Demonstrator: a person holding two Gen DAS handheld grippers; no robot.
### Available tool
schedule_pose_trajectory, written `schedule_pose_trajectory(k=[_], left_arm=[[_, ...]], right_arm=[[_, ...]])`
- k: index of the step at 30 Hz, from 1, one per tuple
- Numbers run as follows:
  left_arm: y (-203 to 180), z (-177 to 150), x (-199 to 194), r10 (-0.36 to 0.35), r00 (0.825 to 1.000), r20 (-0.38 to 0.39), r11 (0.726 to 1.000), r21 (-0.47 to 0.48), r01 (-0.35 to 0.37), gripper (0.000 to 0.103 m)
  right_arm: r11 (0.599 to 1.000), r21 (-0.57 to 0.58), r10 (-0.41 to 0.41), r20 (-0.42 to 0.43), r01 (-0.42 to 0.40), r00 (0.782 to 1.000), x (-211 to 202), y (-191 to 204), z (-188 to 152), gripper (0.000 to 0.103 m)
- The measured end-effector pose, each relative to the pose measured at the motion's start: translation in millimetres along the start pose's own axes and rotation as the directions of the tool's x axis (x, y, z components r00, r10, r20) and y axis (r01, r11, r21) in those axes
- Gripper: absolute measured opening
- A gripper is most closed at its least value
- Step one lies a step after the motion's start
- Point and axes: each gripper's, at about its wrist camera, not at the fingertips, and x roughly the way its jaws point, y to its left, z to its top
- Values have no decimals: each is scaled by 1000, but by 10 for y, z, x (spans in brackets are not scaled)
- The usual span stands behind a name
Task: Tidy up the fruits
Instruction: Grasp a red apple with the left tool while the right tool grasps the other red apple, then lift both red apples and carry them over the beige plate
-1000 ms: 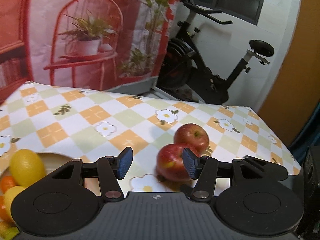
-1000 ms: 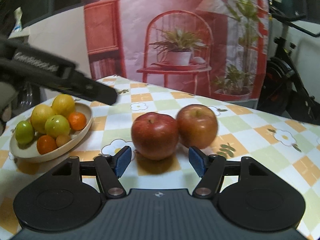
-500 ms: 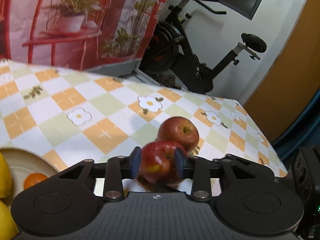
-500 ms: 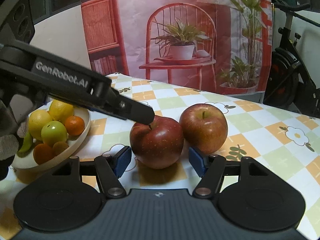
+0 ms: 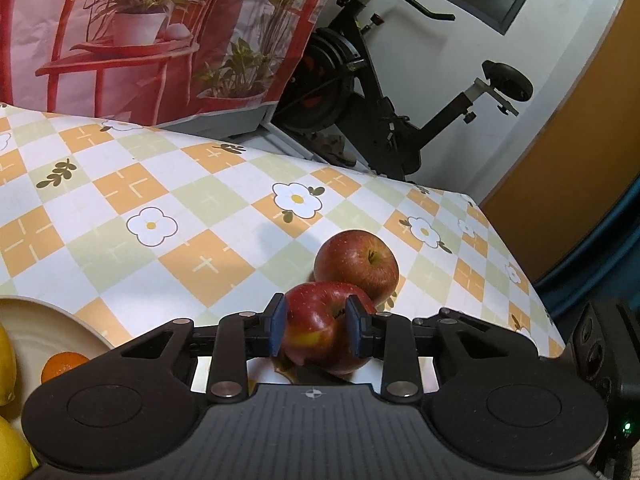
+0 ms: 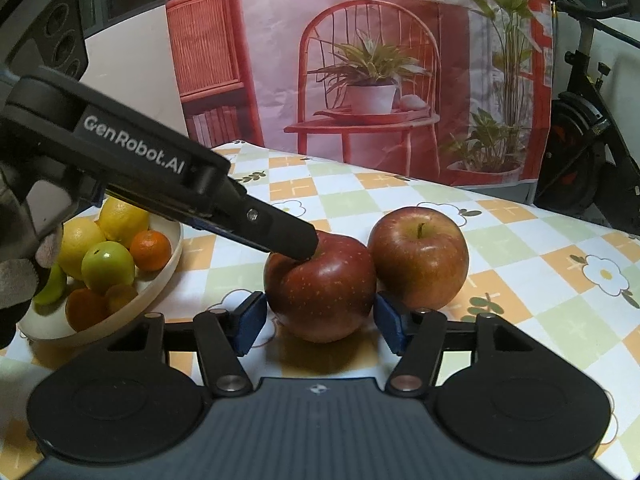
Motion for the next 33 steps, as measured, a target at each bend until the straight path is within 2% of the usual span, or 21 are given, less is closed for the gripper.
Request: schedule_pose_trajectory(k=[16,24,33], left_arm=[[-42,-83,-82,5,1000,13,998,62,-5,33],[-16,-188,-322,19,999,26,998,62,-21,33],[27,-295,-775,54,995,84,997,49,-58,33]], right_arm=[[1000,-5,23,7,-22,1000,-19,14,-10,61],[998,-5,65,18,-65,998,-93,171,-59,61],[991,-39,127,44,-125,991,-225,497,31,61]])
